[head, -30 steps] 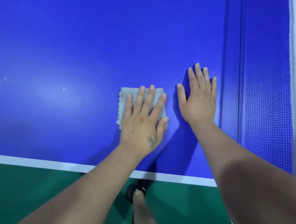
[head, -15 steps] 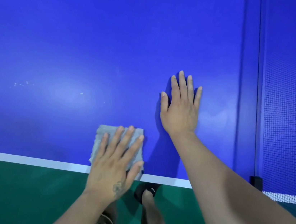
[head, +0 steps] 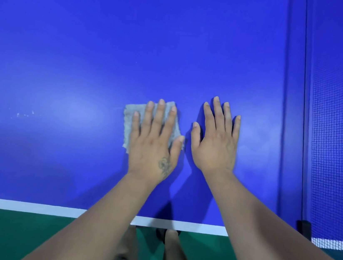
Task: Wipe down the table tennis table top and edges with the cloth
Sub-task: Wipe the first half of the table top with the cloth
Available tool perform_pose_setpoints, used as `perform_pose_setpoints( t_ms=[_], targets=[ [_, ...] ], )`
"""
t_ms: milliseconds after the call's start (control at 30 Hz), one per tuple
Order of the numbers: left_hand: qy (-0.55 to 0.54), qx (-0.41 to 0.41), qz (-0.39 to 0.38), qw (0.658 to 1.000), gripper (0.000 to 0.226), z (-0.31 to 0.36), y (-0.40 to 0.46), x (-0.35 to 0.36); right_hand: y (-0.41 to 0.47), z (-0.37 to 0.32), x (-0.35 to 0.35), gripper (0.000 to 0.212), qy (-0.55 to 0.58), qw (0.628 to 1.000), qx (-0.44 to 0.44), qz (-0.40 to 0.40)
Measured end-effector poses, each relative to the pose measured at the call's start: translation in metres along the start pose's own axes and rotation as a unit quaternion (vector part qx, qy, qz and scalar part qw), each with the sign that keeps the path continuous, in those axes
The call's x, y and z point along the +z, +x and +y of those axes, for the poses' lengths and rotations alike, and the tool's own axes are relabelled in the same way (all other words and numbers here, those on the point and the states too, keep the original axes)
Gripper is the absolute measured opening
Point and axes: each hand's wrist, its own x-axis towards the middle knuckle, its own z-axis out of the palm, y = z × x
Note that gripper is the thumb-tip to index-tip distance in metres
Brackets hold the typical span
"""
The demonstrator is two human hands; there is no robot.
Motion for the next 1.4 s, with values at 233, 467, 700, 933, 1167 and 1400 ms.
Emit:
perform_pose_setpoints(
  t_ms=[233,467,700,933,1167,1400],
  targets=[
    [0.001,0.116,-0.022,0.993,0.064,-0.006,-0.050,0.006,0.000,0.000,0.000,0.061,-0.007,1.000,-0.004,0.004],
    [0.002,0.036,-0.010,0.999,0.063,-0.069,-0.061,-0.007,0.000,0.000,0.001,0.060,-0.010,1.000,-0.009,0.003],
    [-0.023,-0.040,0.038,0.998,0.064,-0.087,0.045,-0.008,0.018,-0.020,0.003,0.063,0.037,0.999,0.009,0.039],
    [-0.025,0.061,0.033,0.997,0.062,-0.050,0.079,-0.005,0.077,-0.050,0.014,0.061,0.021,0.999,0.005,0.032],
    [-0.014,0.138,-0.010,0.990,0.060,-0.075,0.018,-0.012,0.082,-0.052,0.017,0.062,0.007,1.000,0.020,0.019],
    [-0.005,0.067,-0.006,0.998,0.059,-0.120,0.038,-0.023,0.083,-0.053,0.016,0.061,0.002,1.000,0.022,0.022]
  ],
)
